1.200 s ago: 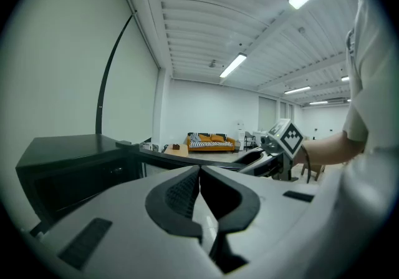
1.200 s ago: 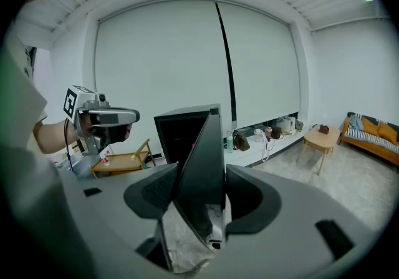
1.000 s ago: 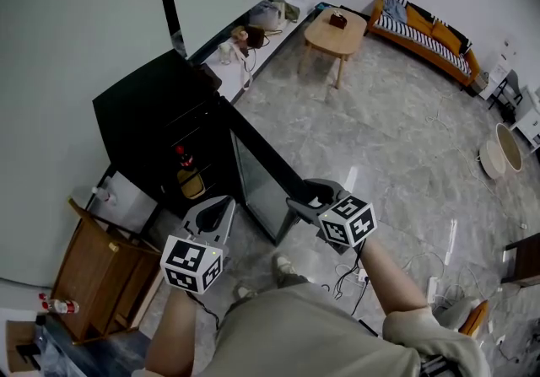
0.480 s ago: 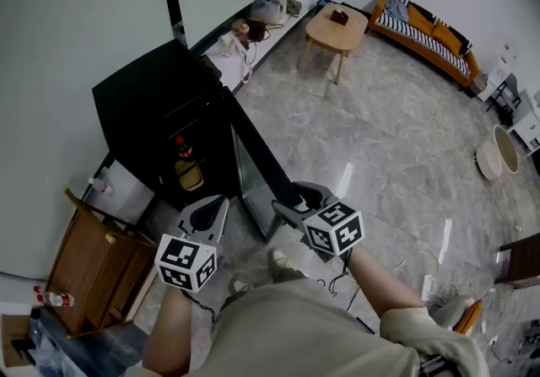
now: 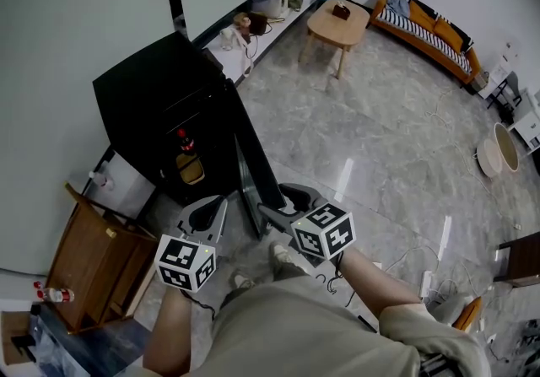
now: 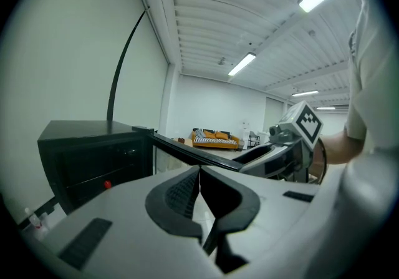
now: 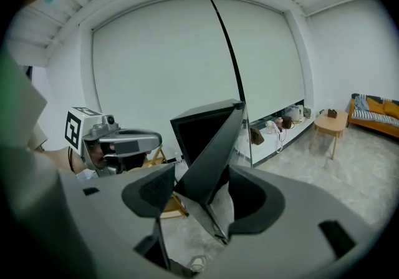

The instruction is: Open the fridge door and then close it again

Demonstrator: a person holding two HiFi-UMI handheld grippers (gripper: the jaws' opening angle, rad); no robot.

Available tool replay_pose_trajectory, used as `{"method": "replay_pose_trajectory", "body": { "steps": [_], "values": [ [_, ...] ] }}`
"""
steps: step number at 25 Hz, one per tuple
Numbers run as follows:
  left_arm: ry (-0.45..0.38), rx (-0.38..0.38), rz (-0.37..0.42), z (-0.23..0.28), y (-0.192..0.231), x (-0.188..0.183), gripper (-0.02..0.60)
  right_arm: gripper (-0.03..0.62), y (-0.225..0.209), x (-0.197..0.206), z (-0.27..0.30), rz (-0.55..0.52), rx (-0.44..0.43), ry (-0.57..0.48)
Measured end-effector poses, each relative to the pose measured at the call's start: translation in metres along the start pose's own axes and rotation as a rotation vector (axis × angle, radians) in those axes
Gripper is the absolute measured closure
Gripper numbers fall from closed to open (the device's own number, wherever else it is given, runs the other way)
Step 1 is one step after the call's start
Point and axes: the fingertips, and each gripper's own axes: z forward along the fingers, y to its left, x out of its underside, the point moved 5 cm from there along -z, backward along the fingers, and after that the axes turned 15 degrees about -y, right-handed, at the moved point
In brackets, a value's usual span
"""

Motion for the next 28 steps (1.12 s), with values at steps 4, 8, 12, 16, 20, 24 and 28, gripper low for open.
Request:
{"method": "replay_pose_trajectory", "body": {
  "steps": [4,8,12,16,20,24,28],
  "values": [
    [0.006,-0.013,-0.005,-0.01,0.003,0.004,0.574,0.349,0.015,-0.002,0.005,-0.009,-0.037,-0.021],
    [0.009,-0.032,-0.01,-0.02,0.01,0.006,0.575,0.348,0.031,-0.002,0.015,-0.055,-0.076,-0.038],
    [0.008,-0.049,-0.012,-0.029,0.017,0.006,0.574,0.347,0.046,-0.005,0.025,-0.156,-0.116,-0.054],
    [0.009,-0.069,-0.016,-0.038,0.023,0.009,0.575,0.344,0.058,-0.005,0.035,-0.196,-0.152,-0.064],
    [0.011,-0.093,-0.021,-0.048,0.032,0.012,0.574,0.332,0.067,-0.007,0.046,-0.286,-0.175,-0.051],
    [0.012,-0.122,-0.026,-0.057,0.041,0.013,0.574,0.326,0.079,-0.013,0.06,-0.366,-0.218,-0.066],
    [0.015,-0.148,-0.032,-0.067,0.049,0.016,0.574,0.326,0.086,-0.013,0.071,-0.363,-0.246,-0.071]
  ]
}}
